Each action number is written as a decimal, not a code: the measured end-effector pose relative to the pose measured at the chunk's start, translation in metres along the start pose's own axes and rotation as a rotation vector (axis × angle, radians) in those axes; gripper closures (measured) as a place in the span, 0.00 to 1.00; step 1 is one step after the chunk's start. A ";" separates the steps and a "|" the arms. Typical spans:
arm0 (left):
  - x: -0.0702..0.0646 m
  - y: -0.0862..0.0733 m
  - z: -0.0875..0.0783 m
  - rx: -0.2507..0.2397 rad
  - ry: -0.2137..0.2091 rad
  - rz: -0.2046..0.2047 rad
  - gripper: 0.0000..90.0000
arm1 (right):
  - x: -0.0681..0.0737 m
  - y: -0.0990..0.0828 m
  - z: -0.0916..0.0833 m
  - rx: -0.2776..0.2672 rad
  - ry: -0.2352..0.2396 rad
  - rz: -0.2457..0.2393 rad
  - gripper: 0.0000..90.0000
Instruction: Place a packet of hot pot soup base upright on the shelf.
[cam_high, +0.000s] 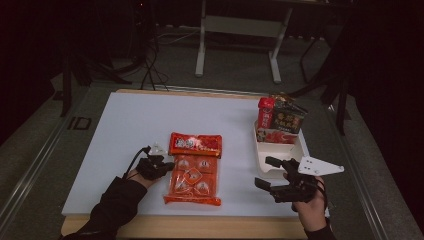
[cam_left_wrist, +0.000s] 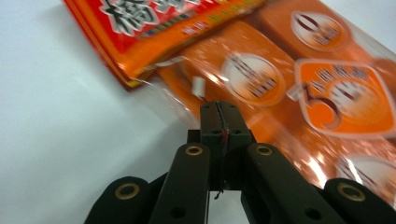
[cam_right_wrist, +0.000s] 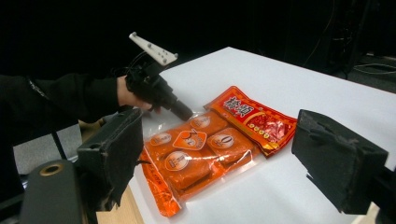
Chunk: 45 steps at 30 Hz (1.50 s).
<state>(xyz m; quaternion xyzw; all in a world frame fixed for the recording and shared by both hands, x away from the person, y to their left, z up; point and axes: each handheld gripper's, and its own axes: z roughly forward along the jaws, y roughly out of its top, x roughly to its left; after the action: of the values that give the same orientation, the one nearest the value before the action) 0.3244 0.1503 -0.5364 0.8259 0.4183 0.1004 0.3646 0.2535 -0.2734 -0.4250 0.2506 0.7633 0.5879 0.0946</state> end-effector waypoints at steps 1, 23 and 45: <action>0.000 0.001 0.001 -0.004 -0.001 -0.004 1.00 | 0.000 0.000 0.000 -0.001 0.000 0.000 0.18; -0.034 0.021 0.023 0.017 -0.050 0.079 1.00 | -0.001 -0.002 -0.002 -0.002 0.002 0.003 0.18; -0.050 0.007 0.012 0.039 -0.153 0.083 1.00 | 0.000 -0.001 -0.002 -0.003 0.000 -0.003 0.18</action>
<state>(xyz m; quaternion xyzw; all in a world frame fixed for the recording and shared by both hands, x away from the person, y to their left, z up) 0.3027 0.1033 -0.5335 0.8548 0.3563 0.0439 0.3748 0.2527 -0.2752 -0.4254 0.2493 0.7627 0.5891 0.0957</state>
